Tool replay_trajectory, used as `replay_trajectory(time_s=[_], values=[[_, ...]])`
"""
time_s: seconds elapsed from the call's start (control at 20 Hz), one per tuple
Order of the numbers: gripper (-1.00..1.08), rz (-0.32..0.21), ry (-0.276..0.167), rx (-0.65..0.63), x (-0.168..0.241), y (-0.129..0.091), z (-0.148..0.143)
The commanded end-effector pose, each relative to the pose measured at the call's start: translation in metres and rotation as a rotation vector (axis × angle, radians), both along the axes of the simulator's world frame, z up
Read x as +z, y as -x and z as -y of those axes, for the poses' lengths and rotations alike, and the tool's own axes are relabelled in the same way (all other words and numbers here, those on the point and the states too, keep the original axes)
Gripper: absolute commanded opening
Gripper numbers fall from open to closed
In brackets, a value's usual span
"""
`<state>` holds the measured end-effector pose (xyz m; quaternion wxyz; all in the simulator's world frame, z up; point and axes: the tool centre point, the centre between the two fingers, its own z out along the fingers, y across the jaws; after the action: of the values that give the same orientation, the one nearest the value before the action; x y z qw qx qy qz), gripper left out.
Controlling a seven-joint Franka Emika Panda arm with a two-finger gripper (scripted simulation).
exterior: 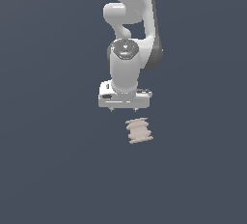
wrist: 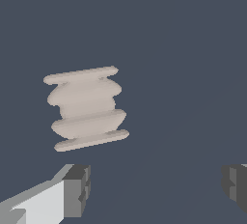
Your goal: Pick up the object and move it to a goal position.
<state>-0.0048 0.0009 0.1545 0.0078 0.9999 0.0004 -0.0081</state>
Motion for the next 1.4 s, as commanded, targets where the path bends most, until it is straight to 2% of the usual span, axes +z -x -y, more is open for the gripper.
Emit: replay_trajectory(time_s=[0.0, 0.95, 1.35], values=[[1.0, 0.0, 0.0, 0.0, 0.0, 0.0, 0.0], [1.08, 0.008, 0.0, 0.036, 0.0018, -0.0023, -0.0075], [1.08, 0.0, -0.003, 0.0, 0.0001, -0.0062, -0.0086]])
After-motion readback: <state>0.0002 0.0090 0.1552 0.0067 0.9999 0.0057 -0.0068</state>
